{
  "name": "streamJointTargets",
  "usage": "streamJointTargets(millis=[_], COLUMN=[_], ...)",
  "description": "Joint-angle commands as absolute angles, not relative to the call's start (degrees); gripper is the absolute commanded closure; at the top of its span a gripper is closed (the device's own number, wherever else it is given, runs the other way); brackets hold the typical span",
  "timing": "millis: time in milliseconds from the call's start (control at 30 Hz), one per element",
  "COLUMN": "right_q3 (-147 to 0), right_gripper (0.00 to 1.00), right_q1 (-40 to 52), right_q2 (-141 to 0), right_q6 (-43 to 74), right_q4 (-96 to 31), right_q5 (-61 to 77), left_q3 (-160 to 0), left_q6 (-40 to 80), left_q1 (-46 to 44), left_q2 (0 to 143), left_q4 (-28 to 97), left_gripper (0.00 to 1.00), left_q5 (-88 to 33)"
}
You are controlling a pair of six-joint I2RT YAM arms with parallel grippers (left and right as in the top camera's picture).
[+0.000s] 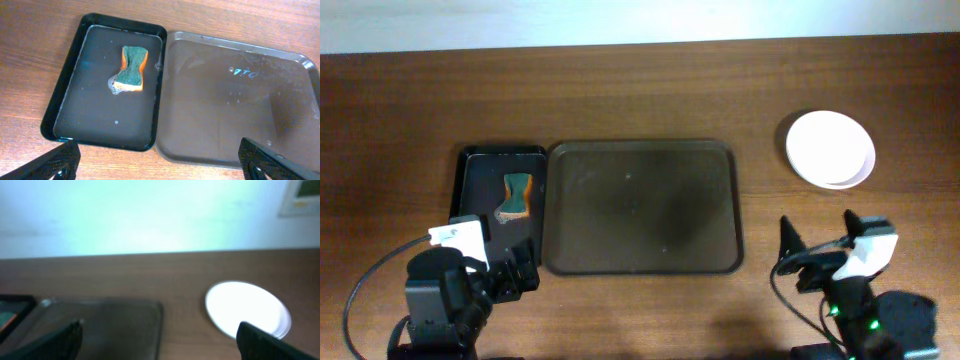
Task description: Clean dirty plates on tray and stack at the side
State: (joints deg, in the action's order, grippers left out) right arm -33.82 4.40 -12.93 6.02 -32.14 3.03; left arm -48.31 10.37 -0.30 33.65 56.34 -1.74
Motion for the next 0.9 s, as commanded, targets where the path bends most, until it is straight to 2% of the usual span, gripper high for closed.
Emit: streamJointTargets(millis=[0,67,300,433,500,867], right_q3=[-23.42,-16.01,-0.3,-0.32,-0.32,-0.32], right_gripper=[0.01,0.01,0.01,0.01,0.01,0.01], right_q1=[6.04,6.04,5.93,5.93,6.0,5.98], right_q2=[-4.93,-0.05,-0.19,-0.19,-0.19,-0.21], right_q6=[6.02,6.02,5.96,-1.56,-2.31,-2.35], right_q4=[-23.33,-14.81,10.33,4.03,-4.25,-4.1], right_q5=[3.4,3.36,0.12,1.72,4.6,5.15], left_q3=[-48.14,-48.14,-48.14,-48.14,-48.14,-48.14], left_q6=[10.68,10.68,10.68,10.68,10.68,10.68], left_q1=[-0.1,-0.1,-0.1,-0.1,-0.1,-0.1], left_q2=[33.41,33.41,33.41,33.41,33.41,33.41], left_q4=[56.4,56.42,56.42,56.4,56.42,56.42], left_gripper=[0.0,0.01,0.01,0.01,0.01,0.01], left_q5=[-2.17,-2.17,-2.17,-2.17,-2.17,-2.17])
